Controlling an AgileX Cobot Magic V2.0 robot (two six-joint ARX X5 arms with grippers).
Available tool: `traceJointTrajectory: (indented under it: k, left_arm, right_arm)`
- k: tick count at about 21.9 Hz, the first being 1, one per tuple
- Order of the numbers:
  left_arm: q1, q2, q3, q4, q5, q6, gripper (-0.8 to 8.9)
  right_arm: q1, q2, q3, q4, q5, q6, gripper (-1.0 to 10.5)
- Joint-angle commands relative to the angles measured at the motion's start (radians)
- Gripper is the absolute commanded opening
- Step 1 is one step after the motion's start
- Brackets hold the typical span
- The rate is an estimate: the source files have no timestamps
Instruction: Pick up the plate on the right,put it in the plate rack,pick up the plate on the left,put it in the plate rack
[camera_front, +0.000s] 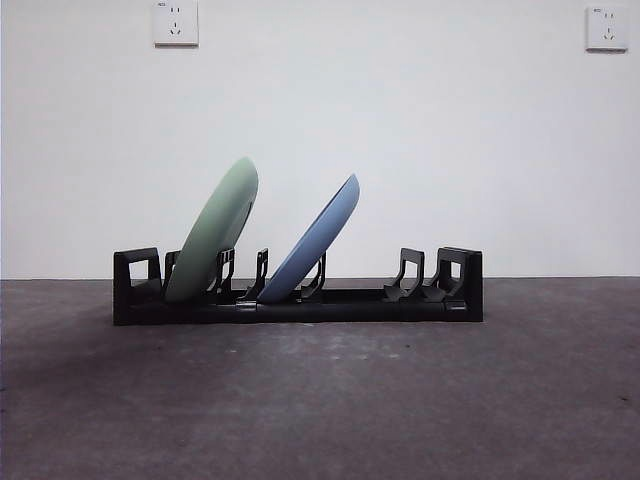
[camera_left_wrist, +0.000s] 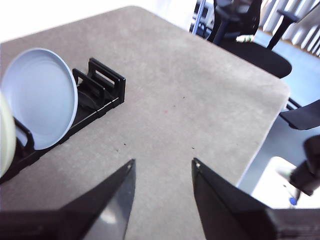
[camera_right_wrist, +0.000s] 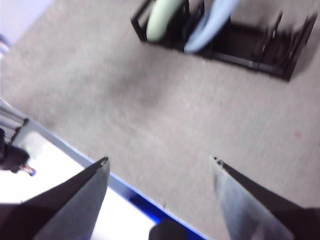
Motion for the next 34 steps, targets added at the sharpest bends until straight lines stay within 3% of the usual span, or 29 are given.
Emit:
traceJointTrajectory:
  k: [1,6,8,9,10,11,17,20,31,34]
  left_arm:
    - [-0.003,-0.047,-0.002,-0.037,0.002,-0.007,1.88]
    - [-0.003,-0.087,-0.001,-0.111,0.004,-0.022,1.87]
    - [-0.003,-0.088,-0.001,-0.119,0.03,-0.021,1.82]
    - [-0.003,-0.088,-0.001,-0.117,0.056,-0.021,1.27]
    - [-0.003,-0.088,-0.001,-0.115,0.08,-0.02,0.04]
    - [-0.003,-0.088,-0.001,-0.109,0.082,-0.02,-0.05]
    - [-0.003,-0.088,-0.001,-0.1,0.08,-0.021,-0.04]
    - [-0.003,-0.084,-0.001,-0.099,0.08,-0.021,-0.04]
    - [-0.003,-0.081,-0.001,-0.096,0.08,-0.02,-0.04]
    - [-0.003,-0.067,-0.001,-0.084,0.054,0.014,-0.04]
  right_arm:
    - [0.001,-0.029,-0.045,-0.024,0.0,-0.011,3.4]
    - [0.001,-0.083,-0.071,-0.024,-0.019,-0.017,3.1]
    - [0.001,-0.099,-0.071,-0.024,-0.075,-0.027,1.4]
    - [0.001,-0.105,-0.071,-0.024,-0.105,-0.037,0.8]
    - [0.001,-0.11,-0.071,-0.024,-0.133,-0.043,0.2]
    - [0.001,-0.114,-0.071,-0.024,-0.158,-0.045,-0.1]
    - [0.001,-0.115,-0.071,-0.024,-0.19,-0.039,-0.1]
    - [0.001,-0.106,-0.07,-0.024,-0.152,-0.041,0.0]
    - [0.001,-0.018,-0.07,-0.024,0.211,-0.04,0.0]
    - [0.001,0.024,-0.07,-0.024,0.264,-0.04,0.0]
